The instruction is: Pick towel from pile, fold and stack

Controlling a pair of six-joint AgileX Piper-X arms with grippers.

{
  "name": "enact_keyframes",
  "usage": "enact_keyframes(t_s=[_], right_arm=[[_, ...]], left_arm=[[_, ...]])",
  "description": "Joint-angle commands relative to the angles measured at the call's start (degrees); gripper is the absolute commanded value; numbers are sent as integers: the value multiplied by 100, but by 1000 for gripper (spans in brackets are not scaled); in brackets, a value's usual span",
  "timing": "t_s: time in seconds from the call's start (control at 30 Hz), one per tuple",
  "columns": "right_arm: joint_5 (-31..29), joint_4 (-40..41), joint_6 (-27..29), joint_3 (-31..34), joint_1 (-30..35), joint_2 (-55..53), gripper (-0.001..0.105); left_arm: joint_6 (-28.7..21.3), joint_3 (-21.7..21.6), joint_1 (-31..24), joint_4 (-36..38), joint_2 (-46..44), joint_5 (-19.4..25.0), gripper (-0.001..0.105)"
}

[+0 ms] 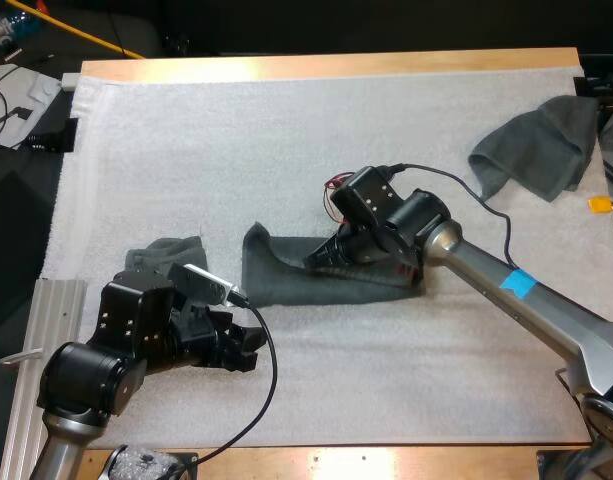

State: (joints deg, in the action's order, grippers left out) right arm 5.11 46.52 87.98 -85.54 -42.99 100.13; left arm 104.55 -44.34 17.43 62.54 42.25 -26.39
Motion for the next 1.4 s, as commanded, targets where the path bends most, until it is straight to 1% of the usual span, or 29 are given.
enact_keyframes(t_s=[0.0,0.53,0.7,0.77,0.97,1.1,1.37], right_arm=[[127,58,178,44,-125,69,0],[194,-55,139,43,-78,974,0],[171,-219,-34,63,-71,1168,0],[144,-240,53,10,-97,1136,0],[-16,-640,-84,-10,-104,1304,0],[-290,-1047,-370,-23,-110,1373,0],[-1238,-2417,-1414,-41,-48,1436,0]], left_arm=[[21,-25,21,1,-34,-32,58],[26,-26,14,0,-22,-20,58],[23,-24,12,2,-22,-29,58],[11,-23,17,16,-12,-25,58],[4,-25,14,14,-9,-28,58],[0,-27,27,19,-12,-32,58],[-13,-26,22,60,-17,-69,58]])
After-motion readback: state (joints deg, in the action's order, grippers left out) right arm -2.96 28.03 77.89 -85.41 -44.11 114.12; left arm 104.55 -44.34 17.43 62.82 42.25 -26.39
